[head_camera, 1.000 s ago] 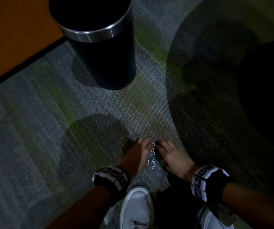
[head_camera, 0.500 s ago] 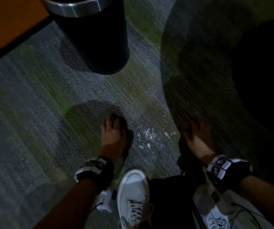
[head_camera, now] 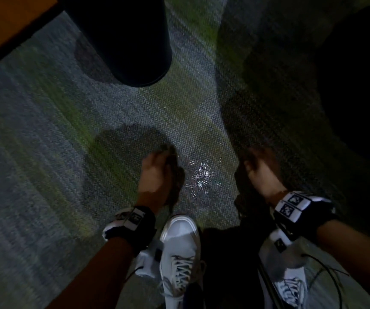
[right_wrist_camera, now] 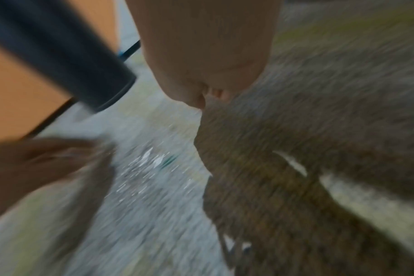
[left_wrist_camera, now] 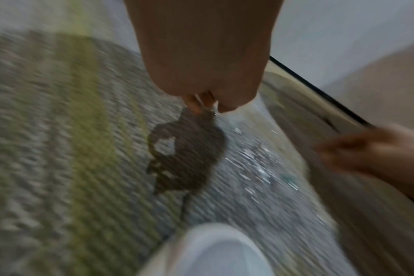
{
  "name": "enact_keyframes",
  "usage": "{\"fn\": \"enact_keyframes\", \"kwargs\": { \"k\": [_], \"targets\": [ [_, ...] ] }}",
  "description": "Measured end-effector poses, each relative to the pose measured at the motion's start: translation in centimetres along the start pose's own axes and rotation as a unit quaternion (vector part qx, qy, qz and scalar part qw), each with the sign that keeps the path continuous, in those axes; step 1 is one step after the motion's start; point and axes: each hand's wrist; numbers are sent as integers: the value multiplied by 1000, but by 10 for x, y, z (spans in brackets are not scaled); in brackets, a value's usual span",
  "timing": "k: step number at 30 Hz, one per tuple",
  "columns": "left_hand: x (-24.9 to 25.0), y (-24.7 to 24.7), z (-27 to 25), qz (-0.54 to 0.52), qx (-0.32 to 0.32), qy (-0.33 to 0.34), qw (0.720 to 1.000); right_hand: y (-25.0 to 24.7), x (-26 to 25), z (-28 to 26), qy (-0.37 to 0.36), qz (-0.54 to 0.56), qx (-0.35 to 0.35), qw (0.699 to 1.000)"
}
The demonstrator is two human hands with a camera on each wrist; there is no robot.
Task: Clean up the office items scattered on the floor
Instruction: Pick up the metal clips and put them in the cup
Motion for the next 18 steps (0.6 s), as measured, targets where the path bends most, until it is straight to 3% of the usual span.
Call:
{"fn": "enact_keyframes", "kwargs": {
  "k": [2,5,9,11,13,16,18],
  "targets": [
    [-17,-10,4,23,19,-58,998,0,3,0,21,-42,-24,999],
    [-16,-9,0,42,0,-53,998,14,-20,-12,2,-10,-64,998],
    [22,4,-14,-48,-76,-41,995,47,-53,-30,-171,-40,-89,980],
    [31,13,-22,-55,-116,0,992,52,-60,-31,-219,-27,-122,968],
    [29,16,-26,-76,-112,69,988,46,-60,-27,-217,-6,-111,970],
    [12,8,-24,-71,-76,52,993,30,-40,-23,-158,-26,-67,985],
    [-4,-4,-21,-84,-69,3,994,23,-24,-28,-120,-44,-79,989]
  ]
}}
Point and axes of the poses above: each hand's wrist, its own z-axis towards the middle knuckle, its own y-axis out of the palm, x = y × z, and after that the axes turned 2 degrees about -y, right-handed
